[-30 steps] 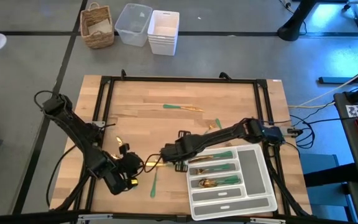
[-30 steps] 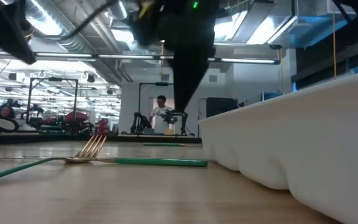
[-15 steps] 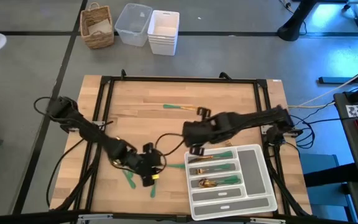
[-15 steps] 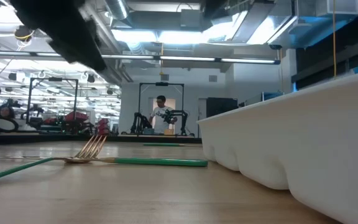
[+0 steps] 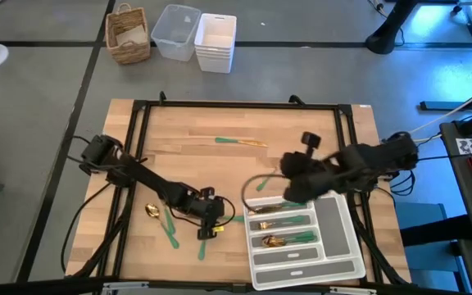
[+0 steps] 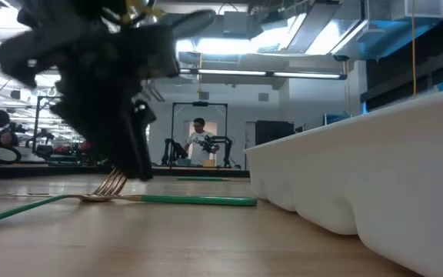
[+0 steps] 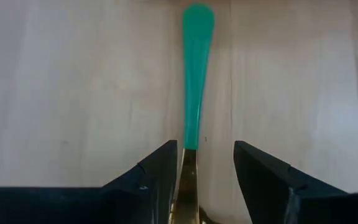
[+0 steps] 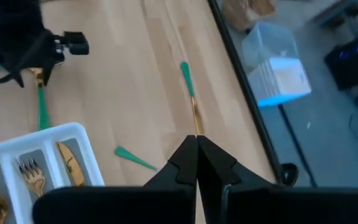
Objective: Sort silverware
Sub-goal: Put the bottom right green table knife into the silverware tray
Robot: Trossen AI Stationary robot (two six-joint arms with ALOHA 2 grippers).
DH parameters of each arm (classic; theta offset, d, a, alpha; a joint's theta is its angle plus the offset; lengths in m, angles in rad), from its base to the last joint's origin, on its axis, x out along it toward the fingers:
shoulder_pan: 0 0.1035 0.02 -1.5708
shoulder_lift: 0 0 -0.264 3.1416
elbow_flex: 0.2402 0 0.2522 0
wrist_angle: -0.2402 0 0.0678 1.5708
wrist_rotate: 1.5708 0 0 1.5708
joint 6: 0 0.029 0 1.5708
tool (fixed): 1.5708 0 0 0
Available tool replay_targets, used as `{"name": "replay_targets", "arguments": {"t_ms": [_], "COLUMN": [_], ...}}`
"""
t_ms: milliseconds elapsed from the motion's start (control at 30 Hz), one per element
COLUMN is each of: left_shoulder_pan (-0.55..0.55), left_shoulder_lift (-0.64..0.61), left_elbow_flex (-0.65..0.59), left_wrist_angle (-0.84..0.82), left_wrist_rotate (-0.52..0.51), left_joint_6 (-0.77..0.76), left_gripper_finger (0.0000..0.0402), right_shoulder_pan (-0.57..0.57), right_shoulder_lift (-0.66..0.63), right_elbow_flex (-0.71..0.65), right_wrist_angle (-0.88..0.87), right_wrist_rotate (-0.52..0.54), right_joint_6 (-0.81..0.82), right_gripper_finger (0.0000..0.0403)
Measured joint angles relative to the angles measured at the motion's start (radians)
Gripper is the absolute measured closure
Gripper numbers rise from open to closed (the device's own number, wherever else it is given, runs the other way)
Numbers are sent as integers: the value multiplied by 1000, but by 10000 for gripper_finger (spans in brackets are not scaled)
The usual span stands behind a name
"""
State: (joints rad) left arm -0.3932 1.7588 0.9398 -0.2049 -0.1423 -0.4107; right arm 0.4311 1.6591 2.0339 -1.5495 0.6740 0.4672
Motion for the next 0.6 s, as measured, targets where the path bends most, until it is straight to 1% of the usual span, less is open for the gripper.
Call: {"name": "replay_targets", "arguments": {"t_ms": [100,233,300,467,600], "left_shoulder_pan": [2,2,2,15,26], "left_shoulder_lift": [21,41,52,66,61], "left_elbow_flex": [0,0,1,5,6], "left_wrist_angle": [10,8,10,-9,-42], "left_wrist_rotate": [2,2,-2,-3,-6], "left_joint_6": [16,26,26,27,26], "left_gripper_finger": [249,249,249,251,276], "right_shoulder_pan": [61,117,136,154,151], "right_shoulder_lift": [-53,-139,-188,-304,-384], "right_elbow_flex": [-64,-190,-266,-480,-676], "right_wrist_angle": [0,0,4,23,115], "right_wrist_rotate": [36,121,153,192,196], "right_joint_6": [35,158,224,404,497], "right_gripper_finger": [398,398,398,398,398]}}
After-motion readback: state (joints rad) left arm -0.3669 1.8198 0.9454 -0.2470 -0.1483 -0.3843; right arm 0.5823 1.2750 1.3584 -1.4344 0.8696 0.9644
